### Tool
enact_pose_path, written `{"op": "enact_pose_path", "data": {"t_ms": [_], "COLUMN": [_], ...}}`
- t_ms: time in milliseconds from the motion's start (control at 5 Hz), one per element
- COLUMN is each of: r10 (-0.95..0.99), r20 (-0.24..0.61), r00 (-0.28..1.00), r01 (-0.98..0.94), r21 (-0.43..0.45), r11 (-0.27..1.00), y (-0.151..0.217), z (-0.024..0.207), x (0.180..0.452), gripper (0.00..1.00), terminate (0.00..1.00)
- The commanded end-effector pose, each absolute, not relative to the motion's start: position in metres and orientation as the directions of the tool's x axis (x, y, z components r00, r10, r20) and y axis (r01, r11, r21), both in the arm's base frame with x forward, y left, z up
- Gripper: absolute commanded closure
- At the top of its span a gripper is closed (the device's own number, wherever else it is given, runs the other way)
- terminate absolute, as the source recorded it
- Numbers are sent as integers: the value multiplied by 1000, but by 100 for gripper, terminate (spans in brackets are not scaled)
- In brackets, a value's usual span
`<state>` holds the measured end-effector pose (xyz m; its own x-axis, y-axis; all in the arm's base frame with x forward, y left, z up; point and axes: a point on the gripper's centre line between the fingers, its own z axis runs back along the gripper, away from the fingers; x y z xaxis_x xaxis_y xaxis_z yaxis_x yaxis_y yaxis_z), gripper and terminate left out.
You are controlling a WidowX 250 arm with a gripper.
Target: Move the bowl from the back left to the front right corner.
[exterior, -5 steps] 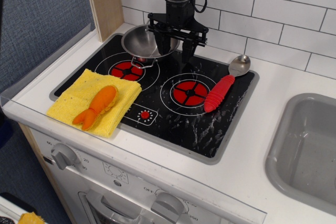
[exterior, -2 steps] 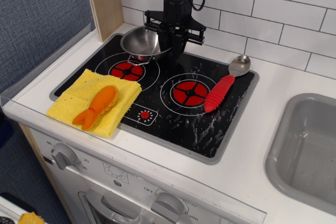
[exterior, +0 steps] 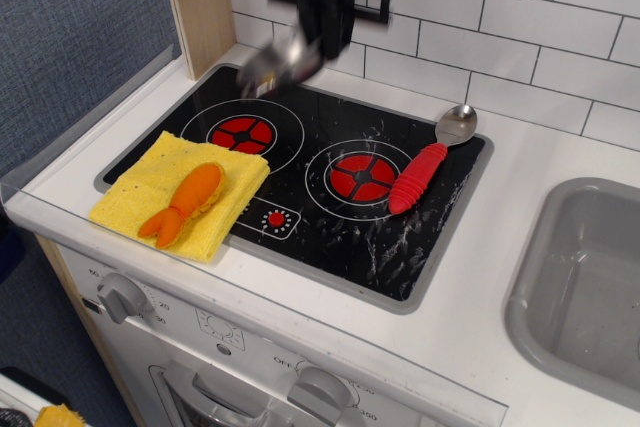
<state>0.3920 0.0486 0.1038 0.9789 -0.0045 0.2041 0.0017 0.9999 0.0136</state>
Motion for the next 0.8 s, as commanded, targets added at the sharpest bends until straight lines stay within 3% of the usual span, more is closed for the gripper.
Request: {"op": "enact_pose_path", "data": {"t_ms": [0,400,600], "r10": [-180,-365,-408], "r20": [256,188,181], "r00": [950,912,895], "r01": [177,364,417], "r21": [33,42,-10], "r11": [984,931,909], "y": [6,-17,-18], "z": [138,98,95], "x": [324,275,271], "gripper": [100,100,100], "terminate": [0,0,0]}}
